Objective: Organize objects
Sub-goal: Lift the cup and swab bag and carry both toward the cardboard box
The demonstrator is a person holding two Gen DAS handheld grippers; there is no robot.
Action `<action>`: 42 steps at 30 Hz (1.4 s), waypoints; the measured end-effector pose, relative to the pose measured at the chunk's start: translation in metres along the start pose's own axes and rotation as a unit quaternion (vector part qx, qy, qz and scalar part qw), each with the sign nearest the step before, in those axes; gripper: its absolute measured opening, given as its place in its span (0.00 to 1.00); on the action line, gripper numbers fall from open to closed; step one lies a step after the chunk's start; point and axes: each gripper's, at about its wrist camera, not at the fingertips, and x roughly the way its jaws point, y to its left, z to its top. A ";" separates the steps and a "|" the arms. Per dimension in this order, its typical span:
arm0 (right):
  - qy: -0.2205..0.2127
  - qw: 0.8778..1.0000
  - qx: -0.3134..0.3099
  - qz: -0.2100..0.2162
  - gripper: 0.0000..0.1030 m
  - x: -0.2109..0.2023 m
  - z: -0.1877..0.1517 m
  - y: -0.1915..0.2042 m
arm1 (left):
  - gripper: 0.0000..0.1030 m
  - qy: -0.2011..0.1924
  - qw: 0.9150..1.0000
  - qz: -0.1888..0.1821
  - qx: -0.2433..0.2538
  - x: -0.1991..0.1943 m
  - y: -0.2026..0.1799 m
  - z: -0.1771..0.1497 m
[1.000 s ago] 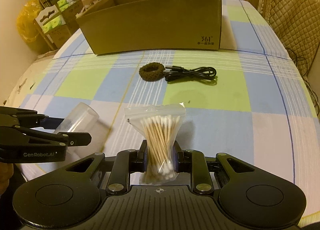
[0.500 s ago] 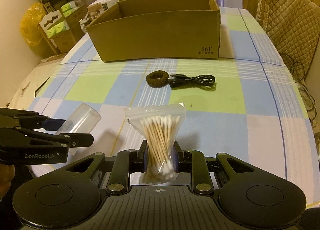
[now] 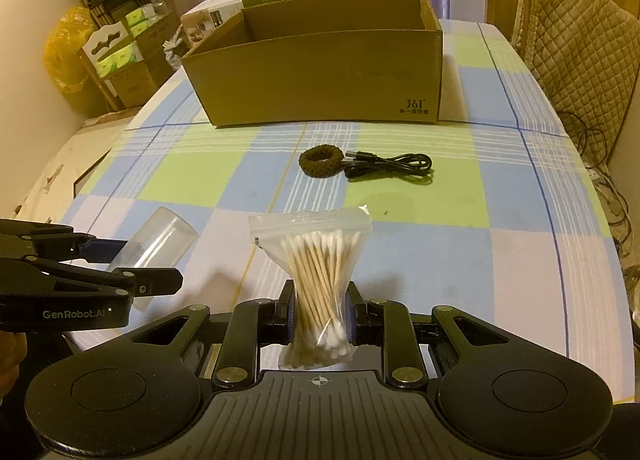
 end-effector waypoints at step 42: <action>-0.049 0.998 -0.034 -0.013 0.20 -0.020 0.076 -0.011 | 0.46 -0.047 0.999 0.017 0.003 -0.026 0.027 0.097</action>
